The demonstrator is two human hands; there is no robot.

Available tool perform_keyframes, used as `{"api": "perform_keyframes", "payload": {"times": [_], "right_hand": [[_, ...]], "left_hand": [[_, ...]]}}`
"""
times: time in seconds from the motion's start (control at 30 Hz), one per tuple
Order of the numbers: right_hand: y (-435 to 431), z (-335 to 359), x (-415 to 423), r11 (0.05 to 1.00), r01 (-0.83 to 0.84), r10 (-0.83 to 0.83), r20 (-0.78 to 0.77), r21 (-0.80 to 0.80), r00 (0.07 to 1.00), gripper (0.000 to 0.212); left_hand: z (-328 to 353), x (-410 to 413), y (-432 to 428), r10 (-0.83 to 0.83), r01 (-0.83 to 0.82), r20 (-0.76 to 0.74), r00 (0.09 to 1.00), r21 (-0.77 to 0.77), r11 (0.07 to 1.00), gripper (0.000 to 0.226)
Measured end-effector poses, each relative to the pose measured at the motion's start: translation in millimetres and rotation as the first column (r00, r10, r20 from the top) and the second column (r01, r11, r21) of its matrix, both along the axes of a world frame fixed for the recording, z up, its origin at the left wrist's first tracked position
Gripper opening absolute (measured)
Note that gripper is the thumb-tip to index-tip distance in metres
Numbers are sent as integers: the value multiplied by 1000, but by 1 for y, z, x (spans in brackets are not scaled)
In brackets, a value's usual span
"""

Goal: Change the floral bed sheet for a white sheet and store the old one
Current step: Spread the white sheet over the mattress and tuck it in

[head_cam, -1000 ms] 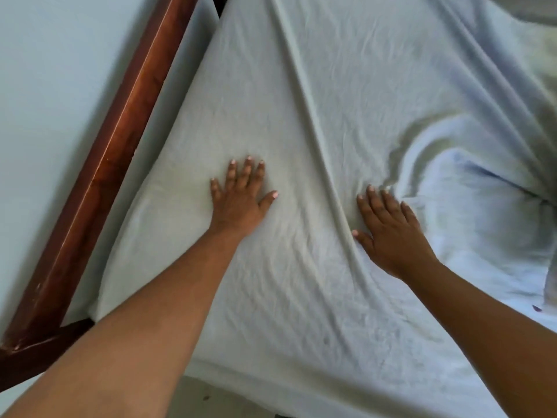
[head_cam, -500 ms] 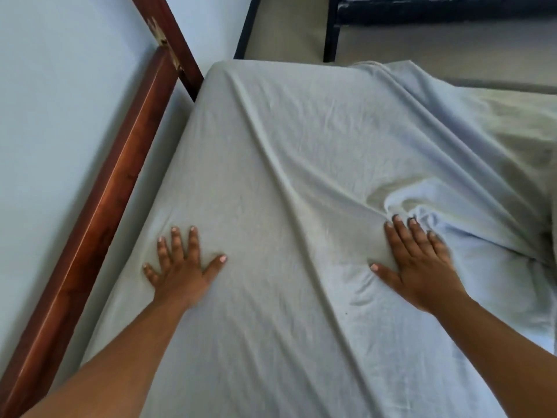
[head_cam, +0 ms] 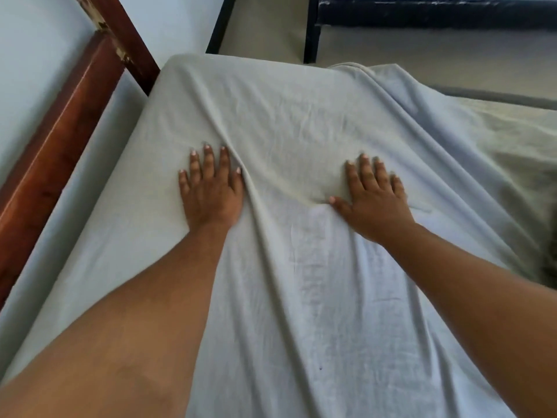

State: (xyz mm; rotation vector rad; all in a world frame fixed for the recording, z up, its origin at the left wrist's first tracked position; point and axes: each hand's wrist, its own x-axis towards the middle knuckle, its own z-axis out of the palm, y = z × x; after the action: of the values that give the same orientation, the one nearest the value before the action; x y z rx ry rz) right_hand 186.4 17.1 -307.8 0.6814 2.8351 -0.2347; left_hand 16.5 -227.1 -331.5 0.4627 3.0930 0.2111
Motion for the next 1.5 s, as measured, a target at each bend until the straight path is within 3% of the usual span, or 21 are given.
{"api": "perform_keyframes", "payload": {"times": [0.17, 0.27, 0.4, 0.47, 0.67, 0.87, 1.03, 1.23, 1.37, 1.43, 1.5], "right_hand": [[21, 10, -71, 988, 140, -126, -212, 56, 969, 61], [30, 12, -93, 960, 263, -278, -293, -92, 915, 43], [44, 8, -106, 973, 159, -205, -312, -166, 928, 26], [70, 17, -105, 956, 207, -268, -331, -209, 905, 18], [105, 24, -119, 925, 315, -363, -251, -213, 897, 26], [136, 42, -147, 853, 506, -522, -217, -128, 825, 61], [167, 42, -178, 867, 494, -497, -179, -64, 849, 34], [242, 40, -170, 724, 665, -680, -350, -181, 645, 45], [231, 39, -185, 756, 625, -654, -166, -197, 738, 29], [219, 34, -192, 816, 545, -570, -119, -190, 813, 45], [190, 29, -184, 925, 371, -381, -167, -85, 909, 57]], "left_hand": [[-16, -3, -9, -19, 22, -137, 990, 19, 1000, 57], [-19, 0, -9, -35, 38, -165, 986, 16, 999, 58], [-24, 0, -11, -34, 36, -198, 980, 10, 999, 56], [-25, -1, -11, -33, 33, -215, 976, -4, 999, 57], [-28, 0, -9, -30, 34, -235, 971, 11, 999, 59], [-31, 1, -9, -26, 34, -255, 967, 27, 999, 59], [-34, 2, -8, -31, 40, -267, 963, 28, 999, 58], [-36, 2, -7, -25, 34, -277, 960, 26, 999, 60], [-38, 1, -7, -21, 29, -279, 960, 23, 999, 60], [-40, 1, -7, -26, 34, -283, 959, 23, 999, 60], [-40, 1, -7, -24, 32, -289, 957, 20, 999, 60]]}}
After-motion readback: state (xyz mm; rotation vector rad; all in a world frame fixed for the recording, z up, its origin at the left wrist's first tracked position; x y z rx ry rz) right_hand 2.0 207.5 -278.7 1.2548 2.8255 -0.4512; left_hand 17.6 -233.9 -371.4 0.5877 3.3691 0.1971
